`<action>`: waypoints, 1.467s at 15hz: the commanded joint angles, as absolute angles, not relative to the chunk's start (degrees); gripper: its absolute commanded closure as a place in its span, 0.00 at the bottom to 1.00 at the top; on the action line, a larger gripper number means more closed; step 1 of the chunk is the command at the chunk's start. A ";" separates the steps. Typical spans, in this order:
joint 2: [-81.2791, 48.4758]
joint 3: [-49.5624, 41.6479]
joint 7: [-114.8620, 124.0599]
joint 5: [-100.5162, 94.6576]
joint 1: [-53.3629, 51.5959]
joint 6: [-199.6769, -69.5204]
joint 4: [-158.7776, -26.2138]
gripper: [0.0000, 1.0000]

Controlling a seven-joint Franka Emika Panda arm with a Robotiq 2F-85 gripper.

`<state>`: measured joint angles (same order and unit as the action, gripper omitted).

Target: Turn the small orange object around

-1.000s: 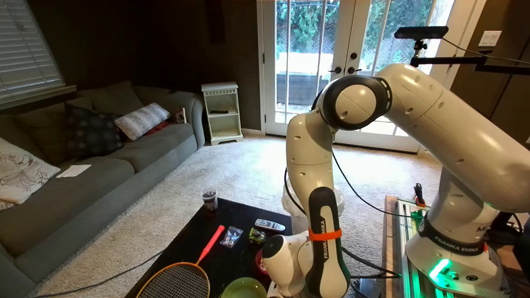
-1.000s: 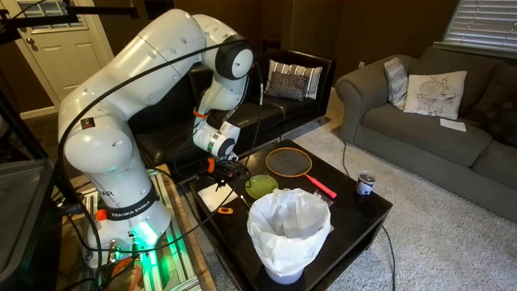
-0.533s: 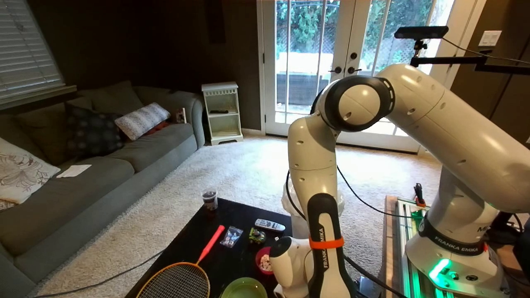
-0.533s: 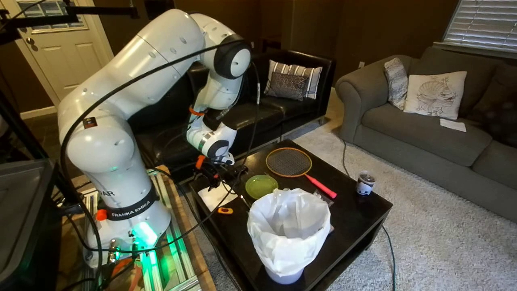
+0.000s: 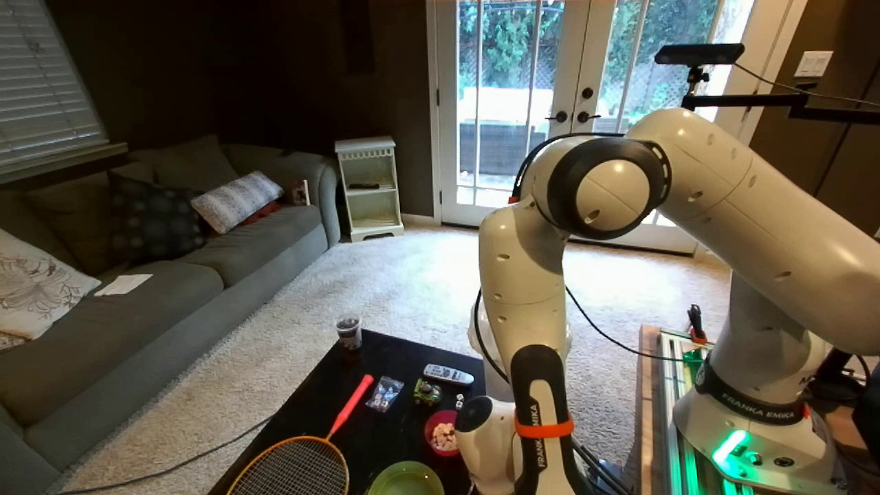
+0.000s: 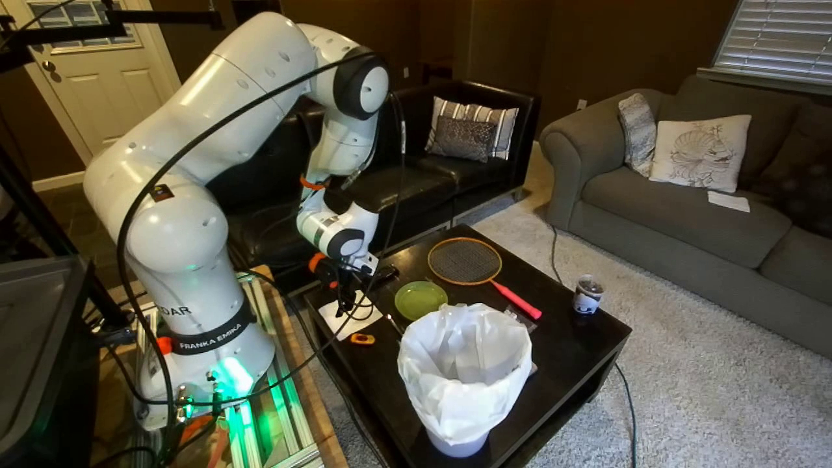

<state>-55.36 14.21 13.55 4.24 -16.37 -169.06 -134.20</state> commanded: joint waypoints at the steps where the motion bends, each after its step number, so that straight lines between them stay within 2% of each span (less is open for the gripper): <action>1: -54.81 12.00 18.32 8.11 -21.07 -171.18 -134.79 0.00; 17: -56.26 10.56 16.65 7.55 -20.64 -170.70 -133.23 0.00; 22: -61.37 11.10 14.62 7.35 -18.63 -171.00 -127.70 0.00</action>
